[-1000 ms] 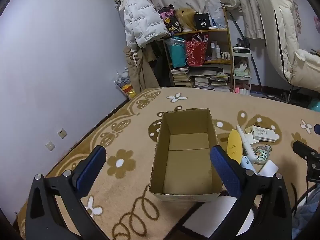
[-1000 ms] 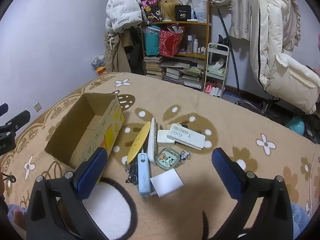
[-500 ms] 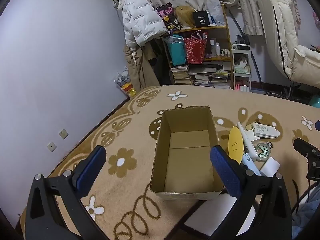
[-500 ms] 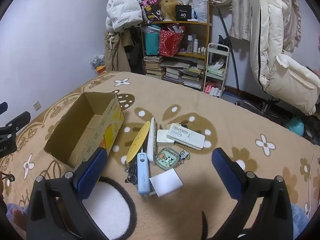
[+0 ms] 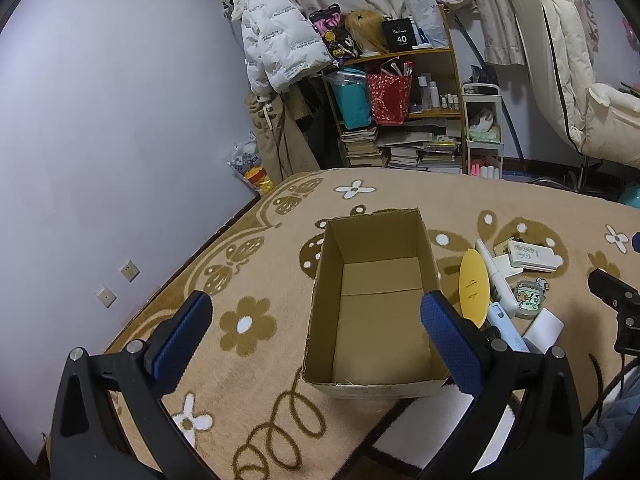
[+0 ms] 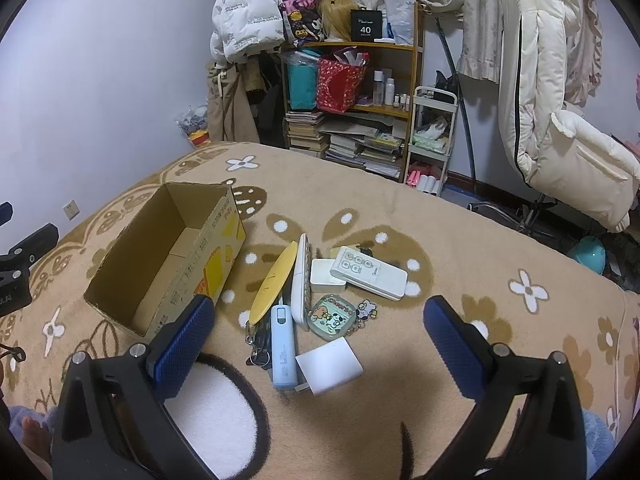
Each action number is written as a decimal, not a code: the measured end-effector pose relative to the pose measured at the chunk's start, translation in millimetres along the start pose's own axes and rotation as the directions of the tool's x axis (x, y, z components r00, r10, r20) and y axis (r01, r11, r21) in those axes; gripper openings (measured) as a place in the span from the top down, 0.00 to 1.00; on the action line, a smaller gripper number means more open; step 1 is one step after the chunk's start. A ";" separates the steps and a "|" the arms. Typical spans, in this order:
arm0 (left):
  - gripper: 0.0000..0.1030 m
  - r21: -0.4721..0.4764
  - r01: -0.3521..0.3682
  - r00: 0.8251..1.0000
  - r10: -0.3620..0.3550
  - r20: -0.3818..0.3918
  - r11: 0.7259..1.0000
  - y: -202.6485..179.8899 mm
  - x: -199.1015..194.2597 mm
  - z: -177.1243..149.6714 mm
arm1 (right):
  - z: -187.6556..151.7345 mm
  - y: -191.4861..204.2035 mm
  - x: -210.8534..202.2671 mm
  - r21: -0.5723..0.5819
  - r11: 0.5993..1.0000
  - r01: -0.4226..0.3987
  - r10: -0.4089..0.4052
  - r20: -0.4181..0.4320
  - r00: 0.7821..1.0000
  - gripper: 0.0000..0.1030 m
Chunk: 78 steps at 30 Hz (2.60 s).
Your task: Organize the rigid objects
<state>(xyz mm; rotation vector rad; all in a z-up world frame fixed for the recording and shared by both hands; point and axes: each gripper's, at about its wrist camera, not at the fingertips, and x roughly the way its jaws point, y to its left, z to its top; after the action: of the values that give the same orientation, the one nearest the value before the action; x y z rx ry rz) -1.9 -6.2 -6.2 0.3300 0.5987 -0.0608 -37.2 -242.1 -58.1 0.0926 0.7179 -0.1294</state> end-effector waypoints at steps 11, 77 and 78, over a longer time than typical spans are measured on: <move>0.00 -0.003 0.006 1.000 -0.006 -0.007 1.000 -0.6 -0.8 1.6 | -0.8 1.9 1.2 -0.012 1.000 -0.004 0.004 -0.004 1.000 0.00; 0.00 -0.020 0.047 0.984 -0.050 -0.170 0.999 13.2 63.4 7.9 | 0.7 7.4 41.0 -0.023 1.000 -0.004 0.002 -0.099 0.995 0.00; 0.00 -0.016 0.051 0.982 -0.053 -0.180 0.999 12.6 68.0 7.7 | 0.3 6.7 45.1 -0.020 1.000 -0.004 0.002 -0.107 0.994 0.00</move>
<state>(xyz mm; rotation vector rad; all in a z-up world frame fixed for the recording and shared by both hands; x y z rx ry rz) 60.4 5.9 -34.9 0.3111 0.7872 -0.0779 -2.4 -239.4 -87.4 0.0818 0.8256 -0.1153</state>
